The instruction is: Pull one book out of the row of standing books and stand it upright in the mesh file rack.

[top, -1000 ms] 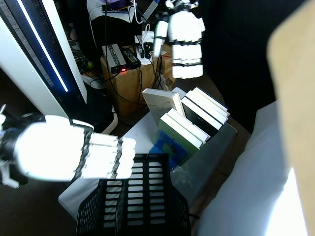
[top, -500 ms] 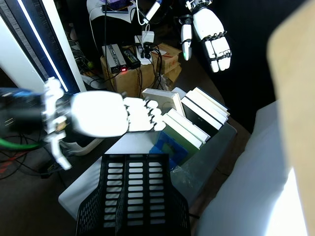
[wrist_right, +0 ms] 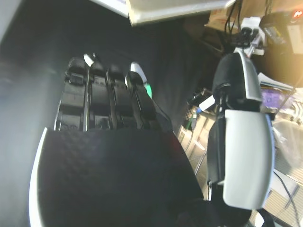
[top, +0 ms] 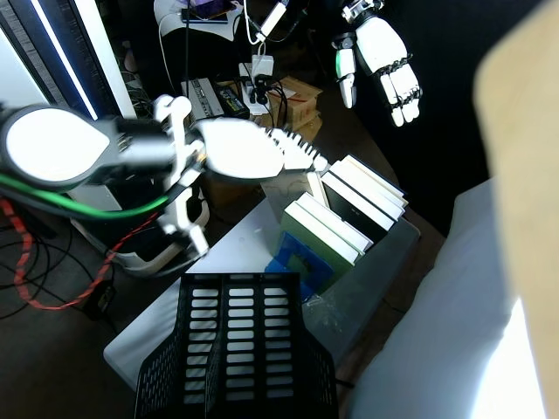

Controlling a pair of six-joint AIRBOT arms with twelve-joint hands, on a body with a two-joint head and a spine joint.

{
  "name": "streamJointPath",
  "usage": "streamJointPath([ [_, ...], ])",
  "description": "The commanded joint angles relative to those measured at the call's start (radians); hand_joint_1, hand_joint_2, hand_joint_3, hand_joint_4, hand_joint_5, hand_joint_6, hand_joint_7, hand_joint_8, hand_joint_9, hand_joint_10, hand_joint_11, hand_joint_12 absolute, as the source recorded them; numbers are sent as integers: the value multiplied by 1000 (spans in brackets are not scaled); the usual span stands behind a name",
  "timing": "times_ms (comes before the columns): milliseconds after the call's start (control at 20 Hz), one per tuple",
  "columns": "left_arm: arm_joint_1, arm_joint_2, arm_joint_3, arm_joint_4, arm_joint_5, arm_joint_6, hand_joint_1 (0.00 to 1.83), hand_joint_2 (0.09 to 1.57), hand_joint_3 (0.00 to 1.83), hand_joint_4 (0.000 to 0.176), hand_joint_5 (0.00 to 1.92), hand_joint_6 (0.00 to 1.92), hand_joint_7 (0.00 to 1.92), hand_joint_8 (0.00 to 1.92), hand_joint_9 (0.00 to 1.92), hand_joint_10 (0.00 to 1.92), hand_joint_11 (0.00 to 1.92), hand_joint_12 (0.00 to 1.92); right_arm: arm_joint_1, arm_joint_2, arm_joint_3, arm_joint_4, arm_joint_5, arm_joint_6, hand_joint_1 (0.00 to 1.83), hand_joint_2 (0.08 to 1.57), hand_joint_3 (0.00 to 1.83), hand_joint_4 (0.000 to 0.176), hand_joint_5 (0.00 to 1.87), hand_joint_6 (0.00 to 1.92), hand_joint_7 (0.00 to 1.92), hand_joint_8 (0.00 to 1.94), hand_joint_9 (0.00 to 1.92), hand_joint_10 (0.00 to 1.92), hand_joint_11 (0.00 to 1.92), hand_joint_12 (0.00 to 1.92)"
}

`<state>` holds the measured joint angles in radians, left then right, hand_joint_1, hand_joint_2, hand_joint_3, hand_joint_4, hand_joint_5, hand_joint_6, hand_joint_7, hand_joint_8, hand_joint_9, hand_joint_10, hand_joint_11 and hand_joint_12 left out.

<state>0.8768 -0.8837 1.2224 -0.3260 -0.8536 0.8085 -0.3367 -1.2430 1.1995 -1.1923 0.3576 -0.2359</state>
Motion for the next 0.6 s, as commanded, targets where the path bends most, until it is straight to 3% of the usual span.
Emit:
streamJointPath([
  [0, -2, 5, 9, -18, -114, 1, 414, 1345, 2, 18, 69, 3, 29, 0, 16, 3, 0, 773, 17, -5, 3, 22, 48, 2, 680, 1039, 0, 0, 0, 0, 0, 0, 0, 0, 0, 0],
  [50, 1, 5, 12, -22, -115, 1, 390, 1354, 2, 25, 59, 3, 21, 1, 14, 2, 0, 707, 18, -20, 10, 3, 41, 2, 728, 1011, 0, 0, 0, 0, 0, 0, 0, 0, 0, 0],
  [100, 4, 7, 14, -26, -113, 0, 412, 1366, 2, 20, 55, 1, 13, 2, 4, 3, 0, 583, 19, -40, 21, -14, 33, 2, 699, 1009, 0, 0, 0, 0, 0, 0, 0, 0, 0, 0],
  [150, 4, 9, 16, -27, -108, 0, 419, 1370, 3, 15, 55, 1, 12, 3, 4, 3, 0, 556, 19, -56, 32, -20, 28, 2, 665, 1024, 0, 0, 0, 0, 0, 0, 0, 0, 0, 0],
  [200, 4, 10, 18, -27, -104, 0, 416, 1373, 1, 23, 51, 1, 17, 2, 0, 0, 0, 591, 19, -73, 42, -26, 25, 2, 656, 1025, 0, 0, 0, 0, 0, 0, 0, 0, 0, 0],
  [300, 8, 11, 22, -29, -97, 0, 376, 1382, 0, 53, 35, 2, 5, 1, 0, 0, 0, 800, 19, -106, 63, -42, 17, 2, 624, 1033, 0, 13, 0, 0, 0, 0, 0, 0, 0, 0],
  [350, 9, 10, 25, -30, -95, 0, 384, 1382, 0, 51, 47, 6, 6, 1, 0, 0, 0, 1059, 19, -119, 71, -45, 16, 2, 630, 1014, 0, 3, 0, 0, 0, 0, 0, 0, 0, 0],
  [400, 9, 10, 26, -30, -93, 0, 379, 1392, 1, 45, 52, 6, 0, 0, 0, 0, 0, 1569, 19, -131, 78, -49, 15, 2, 647, 996, 0, 0, 0, 0, 0, 0, 0, 0, 0, 0],
  [450, 9, 10, 27, -30, -92, 0, 420, 1389, 0, 39, 63, 10, 2, 1, 0, 0, 0, 1851, 19, -141, 84, -54, 13, 2, 691, 972, 0, 0, 0, 0, 0, 0, 0, 0, 0, 0],
  [550, 15, 11, 25, -36, -102, 0, 478, 1403, 3, 11, 62, 8, 11, 4, 0, 0, 0, 1918, 19, -164, 99, -57, 11, 2, 621, 1011, 0, 0, 0, 0, 0, 0, 0, 0, 0, 0],
])
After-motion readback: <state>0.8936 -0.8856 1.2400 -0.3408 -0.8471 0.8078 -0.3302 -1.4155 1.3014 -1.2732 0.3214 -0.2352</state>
